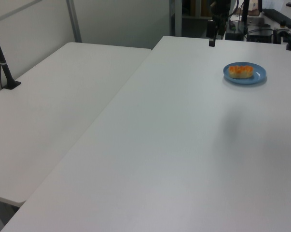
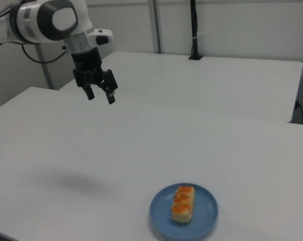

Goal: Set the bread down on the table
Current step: 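Move the gripper over the bread roll on the blue plate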

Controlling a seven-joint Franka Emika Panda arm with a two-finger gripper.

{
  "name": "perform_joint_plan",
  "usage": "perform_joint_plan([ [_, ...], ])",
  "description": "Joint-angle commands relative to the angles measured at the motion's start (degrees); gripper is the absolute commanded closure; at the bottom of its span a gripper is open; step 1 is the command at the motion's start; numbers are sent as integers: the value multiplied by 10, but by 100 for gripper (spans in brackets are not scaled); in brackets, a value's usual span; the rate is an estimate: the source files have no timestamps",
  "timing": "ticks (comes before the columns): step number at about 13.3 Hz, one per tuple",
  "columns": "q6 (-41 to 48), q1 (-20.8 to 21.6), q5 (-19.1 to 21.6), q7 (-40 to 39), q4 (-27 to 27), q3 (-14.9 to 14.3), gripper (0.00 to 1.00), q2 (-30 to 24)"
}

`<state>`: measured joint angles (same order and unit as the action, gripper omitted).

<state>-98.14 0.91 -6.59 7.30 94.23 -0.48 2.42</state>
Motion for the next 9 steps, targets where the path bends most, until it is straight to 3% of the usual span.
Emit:
perform_joint_plan([
  [1,3,-3,4,5,6,-3,0,-8],
  [9,2,-4,5,-1,4,-3,0,-6],
])
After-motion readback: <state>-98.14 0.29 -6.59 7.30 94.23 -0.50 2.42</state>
